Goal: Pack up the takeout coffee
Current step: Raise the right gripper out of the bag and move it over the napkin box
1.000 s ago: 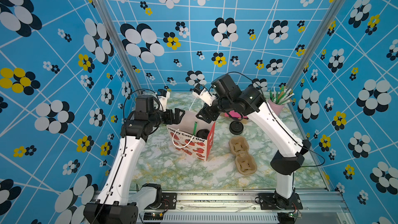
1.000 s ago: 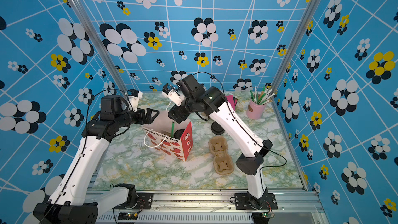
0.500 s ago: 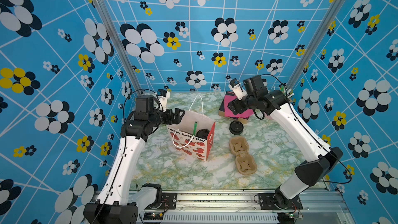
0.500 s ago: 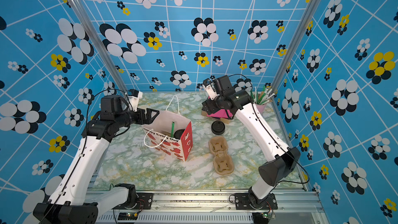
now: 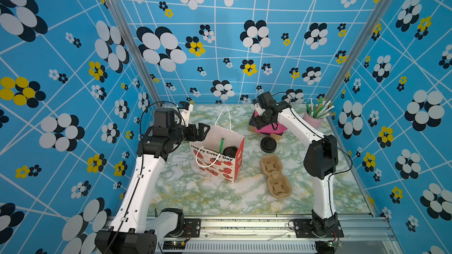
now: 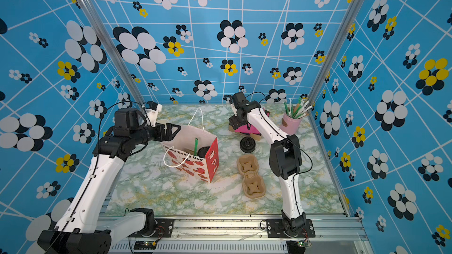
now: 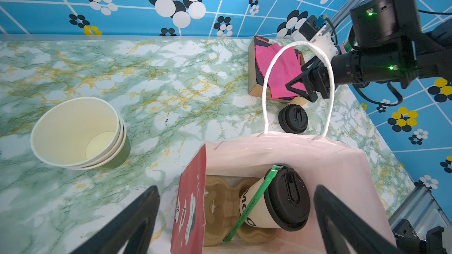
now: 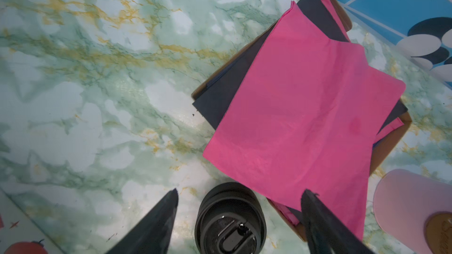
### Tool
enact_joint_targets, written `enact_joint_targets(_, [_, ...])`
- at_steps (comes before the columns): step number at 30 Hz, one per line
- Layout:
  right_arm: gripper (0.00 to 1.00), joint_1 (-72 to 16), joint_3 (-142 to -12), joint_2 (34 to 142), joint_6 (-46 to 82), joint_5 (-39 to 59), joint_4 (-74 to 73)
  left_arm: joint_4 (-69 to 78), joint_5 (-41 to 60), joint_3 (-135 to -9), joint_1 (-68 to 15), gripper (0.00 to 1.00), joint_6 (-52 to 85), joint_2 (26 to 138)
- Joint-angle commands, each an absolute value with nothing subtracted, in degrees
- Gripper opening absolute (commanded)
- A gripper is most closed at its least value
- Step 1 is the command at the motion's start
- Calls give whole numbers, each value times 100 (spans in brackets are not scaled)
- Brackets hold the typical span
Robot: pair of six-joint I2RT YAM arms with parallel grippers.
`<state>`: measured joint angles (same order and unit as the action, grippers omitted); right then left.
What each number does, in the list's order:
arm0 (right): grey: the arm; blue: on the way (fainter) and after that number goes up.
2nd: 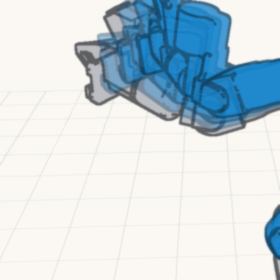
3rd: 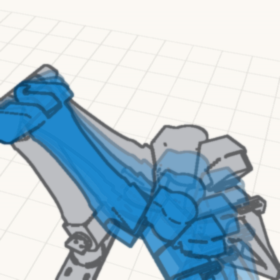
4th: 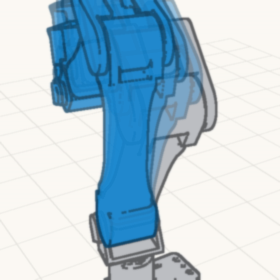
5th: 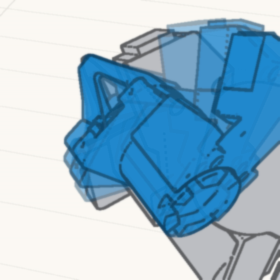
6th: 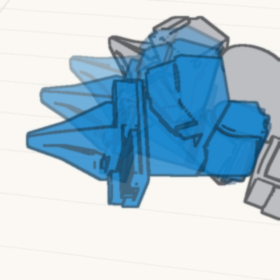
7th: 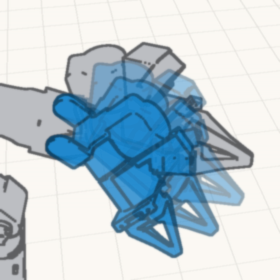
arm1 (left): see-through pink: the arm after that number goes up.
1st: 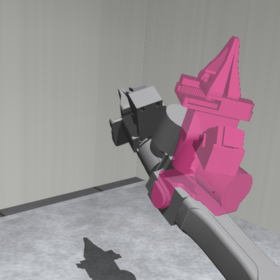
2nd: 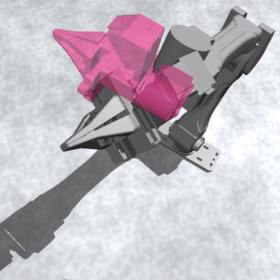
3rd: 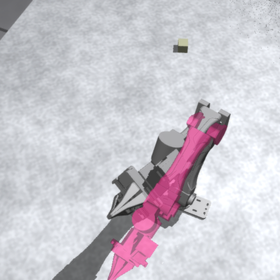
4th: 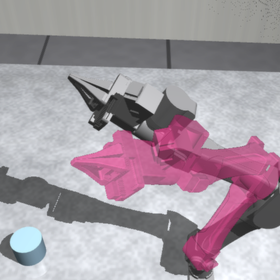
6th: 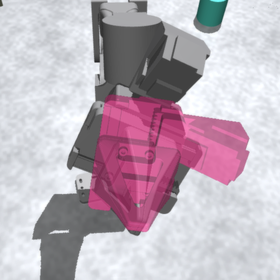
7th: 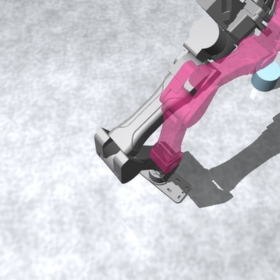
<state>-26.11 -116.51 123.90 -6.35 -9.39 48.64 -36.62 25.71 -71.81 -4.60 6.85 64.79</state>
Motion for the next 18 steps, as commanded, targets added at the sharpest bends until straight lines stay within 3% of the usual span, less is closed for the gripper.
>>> enact_joint_targets(1, [77, -2583, -12134, 12750, -342, -1176, 5136, -3595, 2528, -7062, -413, 99, 606, 6368])
enact_joint_targets(9, [66, -2596, -12475, 13388, -10, -1409, 5106, -3572, 2549, -6996, -396, 99, 589, 6351])
enact_joint_targets(18, [63, -2702, -12621, 13789, -23, -1529, 5187, -3533, 2610, -6978, -369, 99, 624, 6321])
